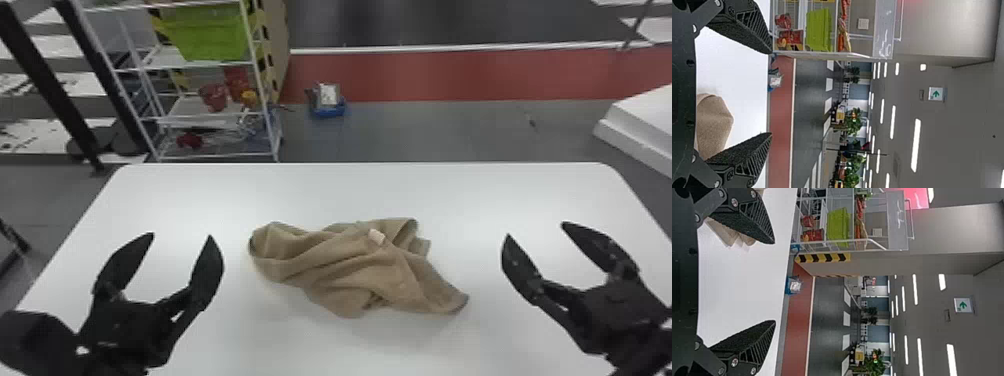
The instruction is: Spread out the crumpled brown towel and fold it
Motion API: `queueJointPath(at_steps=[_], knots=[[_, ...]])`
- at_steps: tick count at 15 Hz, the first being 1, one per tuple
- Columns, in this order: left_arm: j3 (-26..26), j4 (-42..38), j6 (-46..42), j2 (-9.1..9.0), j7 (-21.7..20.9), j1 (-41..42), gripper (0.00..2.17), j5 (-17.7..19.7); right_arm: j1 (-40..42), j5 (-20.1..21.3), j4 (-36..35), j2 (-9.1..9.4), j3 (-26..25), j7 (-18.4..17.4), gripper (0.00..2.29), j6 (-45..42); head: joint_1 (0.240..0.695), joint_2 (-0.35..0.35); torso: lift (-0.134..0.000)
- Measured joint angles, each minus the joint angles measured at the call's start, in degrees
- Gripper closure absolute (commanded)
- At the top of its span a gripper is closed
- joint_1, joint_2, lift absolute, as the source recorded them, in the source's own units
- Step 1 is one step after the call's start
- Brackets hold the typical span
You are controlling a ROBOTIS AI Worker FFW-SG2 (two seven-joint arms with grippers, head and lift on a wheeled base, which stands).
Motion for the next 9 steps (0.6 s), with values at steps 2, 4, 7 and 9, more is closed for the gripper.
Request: queueJointPath(at_steps=[2,4,7,9], knots=[[0.0,0.1,-0.1,0.00,-0.1,-0.3,0.16,-0.1,-0.6,0.1,0.3,0.00,0.1,0.4,0.19,0.2,0.695,0.088,-0.124],[0.0,0.4,-0.1,0.00,-0.1,-0.6,0.16,-0.1,-1.0,0.0,0.7,0.00,0.2,0.9,0.19,0.2,0.695,0.090,-0.124],[0.0,1.0,-0.1,0.00,-0.1,-1.3,0.16,-0.1,-1.2,-0.1,0.8,0.00,0.2,1.1,0.19,0.2,0.695,0.092,-0.124],[0.0,1.3,-0.1,0.00,-0.1,-1.7,0.16,-0.1,-1.3,-0.1,0.9,0.00,0.1,1.6,0.19,0.2,0.695,0.094,-0.124]])
